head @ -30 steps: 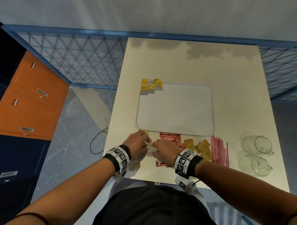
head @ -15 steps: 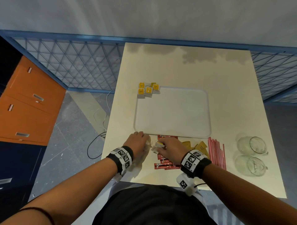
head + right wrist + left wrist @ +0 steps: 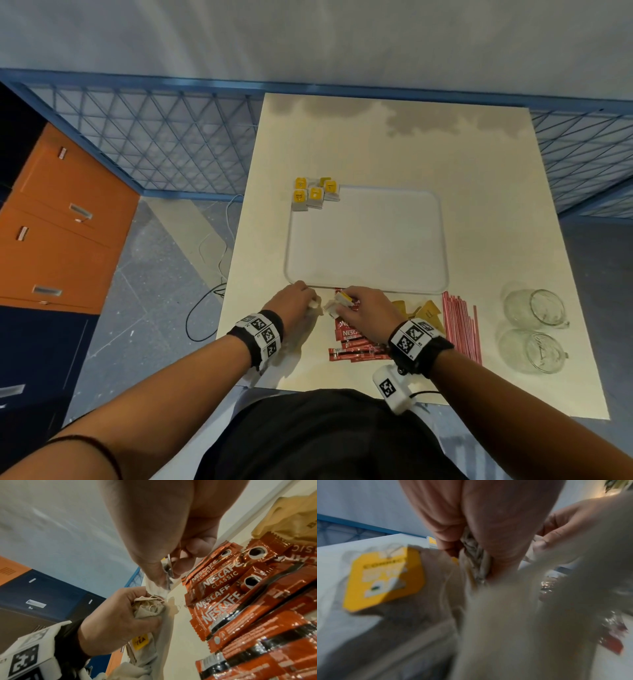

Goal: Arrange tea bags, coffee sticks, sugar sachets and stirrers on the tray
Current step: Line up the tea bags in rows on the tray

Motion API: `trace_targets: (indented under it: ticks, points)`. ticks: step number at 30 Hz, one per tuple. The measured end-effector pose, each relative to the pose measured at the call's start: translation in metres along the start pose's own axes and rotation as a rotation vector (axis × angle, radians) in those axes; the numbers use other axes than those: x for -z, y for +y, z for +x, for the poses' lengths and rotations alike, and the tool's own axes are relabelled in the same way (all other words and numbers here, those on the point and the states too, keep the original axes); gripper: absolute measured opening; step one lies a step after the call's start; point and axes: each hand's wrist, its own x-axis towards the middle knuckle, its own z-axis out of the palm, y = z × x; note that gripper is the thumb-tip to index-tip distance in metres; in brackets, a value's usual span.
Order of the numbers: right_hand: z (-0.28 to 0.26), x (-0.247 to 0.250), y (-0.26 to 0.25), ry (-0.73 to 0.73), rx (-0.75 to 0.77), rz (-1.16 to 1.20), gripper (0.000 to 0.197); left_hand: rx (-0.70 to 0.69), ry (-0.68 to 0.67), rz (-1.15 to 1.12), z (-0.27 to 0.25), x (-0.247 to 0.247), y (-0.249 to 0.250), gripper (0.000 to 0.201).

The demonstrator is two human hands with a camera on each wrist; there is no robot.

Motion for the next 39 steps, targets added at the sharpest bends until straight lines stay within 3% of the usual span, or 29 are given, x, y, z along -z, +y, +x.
trace_targets:
  ticks: [4, 11, 16, 20, 23, 28, 31, 35, 39]
  points:
    - [0.002, 0.004, 0.0, 0.059, 0.004, 0.07, 0.011, 0.078, 0.069, -0.124, 0.002, 0.005, -0.001, 0.027]
    - [0.007, 0.018, -0.004, 0.112, -0.034, 0.22, 0.008, 0.139, 0.226, -0.631, 0.007, 0.023, -0.002, 0.031]
    - [0.011, 0.025, -0.013, 0.14, -0.019, 0.291, 0.009, 0.219, 0.22, -0.986, 0.009, 0.035, -0.001, 0.032]
    - [0.016, 0.024, -0.017, 0.124, -0.007, 0.329, 0.01, 0.303, 0.184, -1.407, 0.006, 0.04, 0.005, 0.04]
    - [0.018, 0.021, -0.024, 0.116, -0.005, 0.354, 0.01, 0.286, 0.137, -1.61, 0.001, 0.043, 0.008, 0.031]
    - [0.024, 0.017, -0.032, 0.14, 0.025, 0.323, 0.008, 0.285, 0.035, -1.728, -0.003, 0.044, 0.011, 0.021]
    - [0.026, 0.016, -0.036, 0.16, 0.043, 0.274, 0.006, 0.256, -0.009, -1.725, -0.005, 0.046, 0.016, 0.033]
    - [0.025, 0.017, -0.04, 0.13, 0.073, 0.283, 0.006, 0.26, 0.022, -1.672, -0.006, 0.046, 0.018, 0.032]
    - [0.02, 0.022, -0.047, 0.064, 0.077, 0.411, 0.022, 0.272, 0.088, -1.612, -0.006, 0.046, 0.015, 0.02]
